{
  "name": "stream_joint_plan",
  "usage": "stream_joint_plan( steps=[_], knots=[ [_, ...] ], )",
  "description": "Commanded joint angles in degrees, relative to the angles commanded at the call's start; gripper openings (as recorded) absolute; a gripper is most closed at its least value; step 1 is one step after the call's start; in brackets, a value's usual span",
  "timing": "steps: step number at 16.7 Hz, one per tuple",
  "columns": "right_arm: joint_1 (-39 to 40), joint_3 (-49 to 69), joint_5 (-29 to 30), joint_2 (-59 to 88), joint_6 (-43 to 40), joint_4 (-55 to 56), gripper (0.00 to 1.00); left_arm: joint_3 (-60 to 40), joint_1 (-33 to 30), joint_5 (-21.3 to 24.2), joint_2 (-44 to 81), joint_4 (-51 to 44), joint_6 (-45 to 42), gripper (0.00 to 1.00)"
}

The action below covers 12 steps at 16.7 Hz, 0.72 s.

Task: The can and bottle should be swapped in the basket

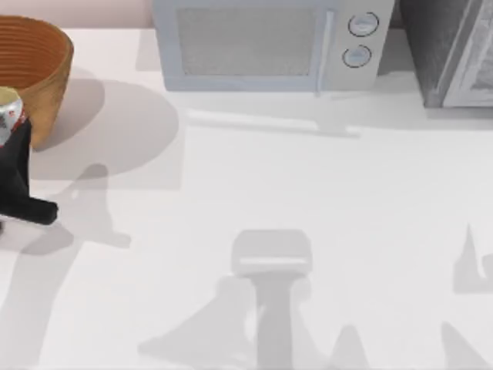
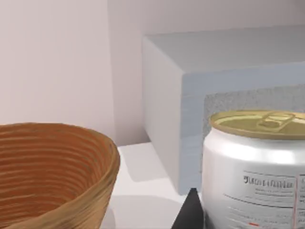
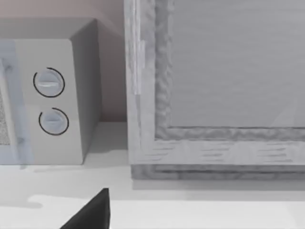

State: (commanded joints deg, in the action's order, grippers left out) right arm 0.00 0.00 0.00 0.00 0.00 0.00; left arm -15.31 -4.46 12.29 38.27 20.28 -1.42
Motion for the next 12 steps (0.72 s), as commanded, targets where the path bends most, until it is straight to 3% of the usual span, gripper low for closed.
stream_joint_plan(
  steps=[12],
  knots=[
    [0.00,0.00,0.00,0.00,0.00,0.00,1.00,-13.91,-4.03,12.71,32.59,19.82,0.30,0.00]
  ],
)
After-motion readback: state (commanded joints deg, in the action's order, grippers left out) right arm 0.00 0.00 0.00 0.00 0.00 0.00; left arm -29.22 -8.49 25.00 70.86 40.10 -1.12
